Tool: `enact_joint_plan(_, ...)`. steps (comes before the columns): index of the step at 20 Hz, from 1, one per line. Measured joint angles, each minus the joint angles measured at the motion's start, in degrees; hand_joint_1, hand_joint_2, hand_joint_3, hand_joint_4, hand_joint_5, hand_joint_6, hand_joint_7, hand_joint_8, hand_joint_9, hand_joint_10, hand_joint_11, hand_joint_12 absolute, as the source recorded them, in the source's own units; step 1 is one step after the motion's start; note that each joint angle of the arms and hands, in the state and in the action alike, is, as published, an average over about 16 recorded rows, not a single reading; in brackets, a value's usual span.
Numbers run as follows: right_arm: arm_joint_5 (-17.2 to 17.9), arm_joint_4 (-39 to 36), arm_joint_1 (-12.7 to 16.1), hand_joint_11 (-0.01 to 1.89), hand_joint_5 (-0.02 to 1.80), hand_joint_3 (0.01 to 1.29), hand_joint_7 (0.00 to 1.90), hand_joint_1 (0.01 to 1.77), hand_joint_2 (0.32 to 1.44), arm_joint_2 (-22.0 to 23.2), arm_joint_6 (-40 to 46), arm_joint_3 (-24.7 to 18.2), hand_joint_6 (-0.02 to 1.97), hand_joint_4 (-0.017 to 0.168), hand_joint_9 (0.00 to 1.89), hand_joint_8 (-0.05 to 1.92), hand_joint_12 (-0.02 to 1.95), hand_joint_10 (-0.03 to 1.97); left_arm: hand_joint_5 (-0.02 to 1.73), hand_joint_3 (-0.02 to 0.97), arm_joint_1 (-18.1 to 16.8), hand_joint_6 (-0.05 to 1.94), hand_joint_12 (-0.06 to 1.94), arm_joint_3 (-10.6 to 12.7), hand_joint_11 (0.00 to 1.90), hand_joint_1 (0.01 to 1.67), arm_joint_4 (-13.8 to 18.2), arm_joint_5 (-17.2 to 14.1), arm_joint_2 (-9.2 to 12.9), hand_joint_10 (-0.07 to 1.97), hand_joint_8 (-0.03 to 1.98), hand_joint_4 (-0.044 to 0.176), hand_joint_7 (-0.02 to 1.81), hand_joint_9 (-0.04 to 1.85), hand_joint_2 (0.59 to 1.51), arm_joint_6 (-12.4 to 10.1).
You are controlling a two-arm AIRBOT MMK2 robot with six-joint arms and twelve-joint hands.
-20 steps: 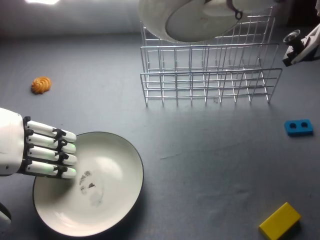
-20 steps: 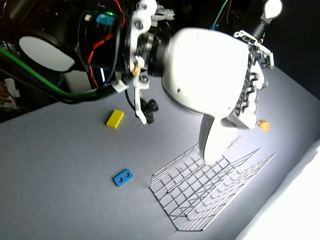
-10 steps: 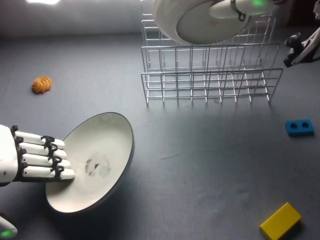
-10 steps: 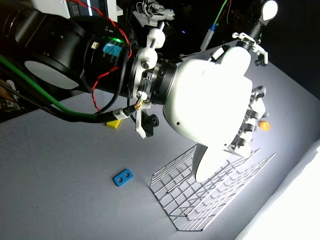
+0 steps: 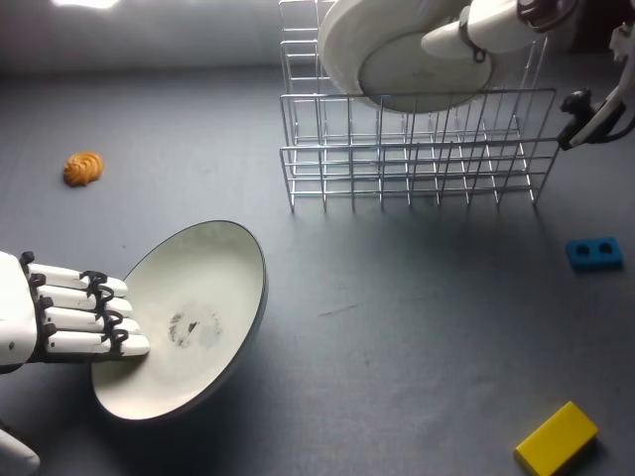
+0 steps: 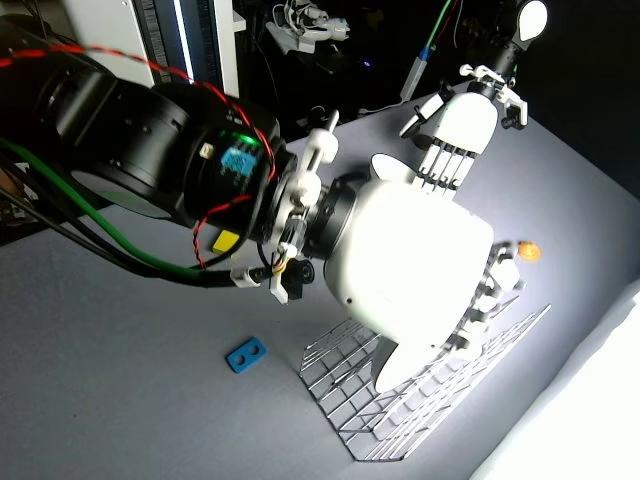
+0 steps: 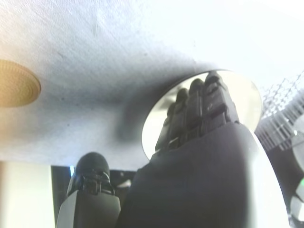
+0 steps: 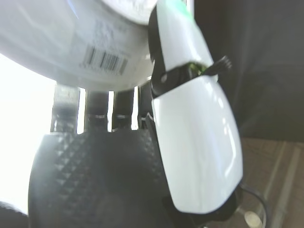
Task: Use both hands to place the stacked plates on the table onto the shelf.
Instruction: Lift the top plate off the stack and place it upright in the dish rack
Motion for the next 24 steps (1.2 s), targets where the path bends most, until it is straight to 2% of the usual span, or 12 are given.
enact_joint_plan(11,2.03,0.85,-4.78,0.72,0.75,0.01,0.95,1.31,1.06,-2.48,0.35,3.43,1.19,-0.008,0.89,0.97,1.40,1.25,-0.01,0.008,0.05,-0.02,-0.03,-0.13,0.01,0.02,-0.72,0.53,0.04,0.01,0.00,-0.010,0.03,0.02,1.169,0.00)
enact_joint_plan(16,2.38,0.86,-5.92,0.67,0.76,0.01,0.94,1.28,1.07,-3.03,0.37,4.37,1.19,-0.006,0.86,1.00,1.43,1.09,-0.01,0.008,0.05,-0.02,-0.03,-0.21,0.01,0.02,-1.20,0.85,0.04,0.01,0.00,-0.009,0.02,0.02,1.168,0.00)
enact_joint_plan(20,2.49,0.86,-5.95,0.61,0.77,0.01,0.93,1.23,1.09,-3.21,0.35,4.80,1.16,-0.006,0.84,0.84,1.43,0.96,-0.01,0.008,0.05,-0.02,-0.03,-0.26,0.02,0.02,-1.55,1.08,0.05,0.01,0.00,-0.009,0.02,0.02,1.167,0.00)
enact_joint_plan(24,2.22,0.80,-5.60,0.52,0.77,0.01,0.92,1.17,1.09,-3.22,0.26,4.99,0.94,-0.005,0.80,0.65,1.42,0.78,-0.01,0.008,0.05,-0.02,-0.03,-0.32,0.02,0.02,-1.78,1.22,0.05,0.01,0.00,-0.009,0.02,0.02,1.168,0.01)
